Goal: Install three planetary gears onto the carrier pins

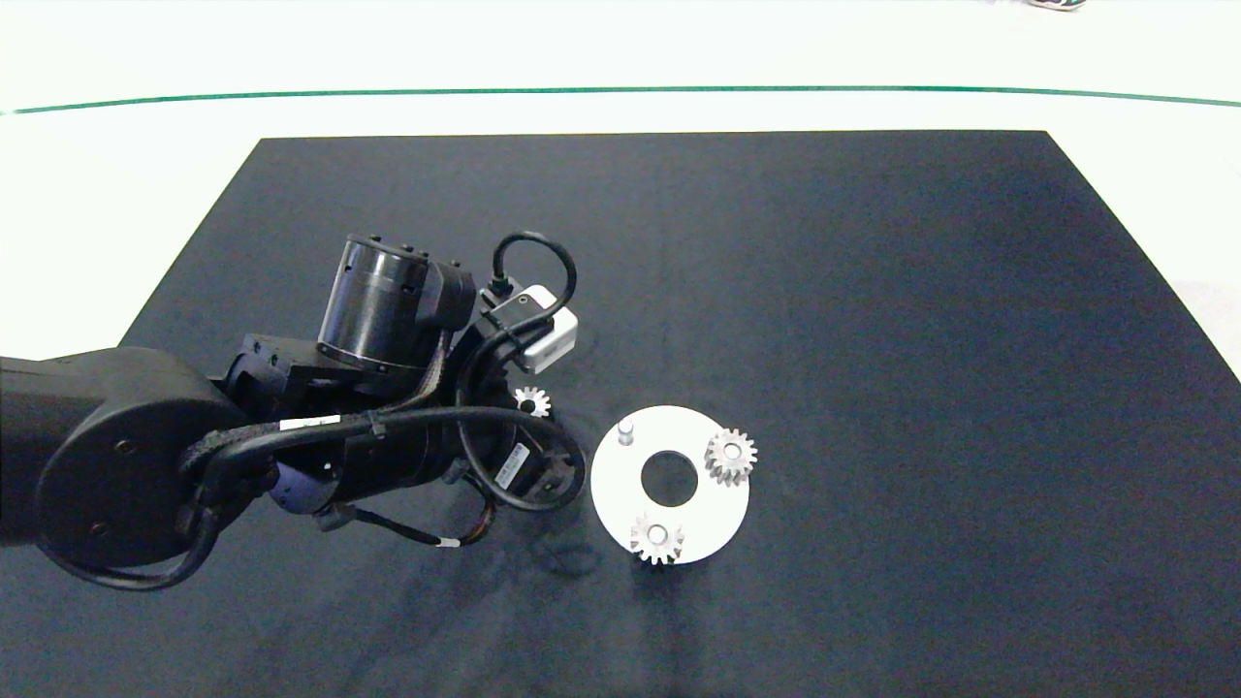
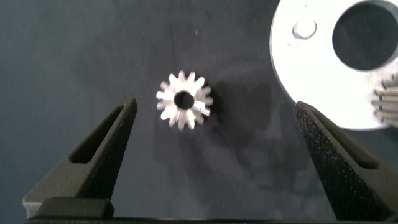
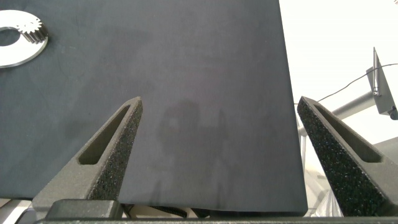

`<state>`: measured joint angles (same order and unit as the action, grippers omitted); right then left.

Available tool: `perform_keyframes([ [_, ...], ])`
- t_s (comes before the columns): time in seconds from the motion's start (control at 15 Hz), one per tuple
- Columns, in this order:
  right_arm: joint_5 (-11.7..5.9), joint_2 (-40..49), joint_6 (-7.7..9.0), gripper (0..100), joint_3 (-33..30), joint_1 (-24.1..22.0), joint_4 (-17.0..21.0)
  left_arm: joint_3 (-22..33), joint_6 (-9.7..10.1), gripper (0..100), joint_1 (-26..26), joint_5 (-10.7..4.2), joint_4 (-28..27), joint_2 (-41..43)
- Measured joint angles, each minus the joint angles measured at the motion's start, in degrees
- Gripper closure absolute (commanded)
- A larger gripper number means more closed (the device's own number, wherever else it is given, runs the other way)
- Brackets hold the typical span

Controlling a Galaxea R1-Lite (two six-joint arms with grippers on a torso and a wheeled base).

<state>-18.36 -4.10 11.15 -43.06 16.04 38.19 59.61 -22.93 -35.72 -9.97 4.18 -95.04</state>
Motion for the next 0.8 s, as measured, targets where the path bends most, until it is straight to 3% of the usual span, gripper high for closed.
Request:
perform_keyframes([
  [0.27,0.00,0.00,0.00,0,-0.02,0.02,0.00,0.91,-1.24,0,1.24,0.94,-0.02,-1.40],
  [0.47,0.00,0.02,0.24,0,-0.10,0.05,0.00,1.08,-2.10,0,3.58,3.12,-0.05,-2.12],
  [0.8,0.01,0.05,0.61,0,-0.10,0.02,0.00,1.33,-3.30,0,6.31,4.96,-0.11,-2.45],
])
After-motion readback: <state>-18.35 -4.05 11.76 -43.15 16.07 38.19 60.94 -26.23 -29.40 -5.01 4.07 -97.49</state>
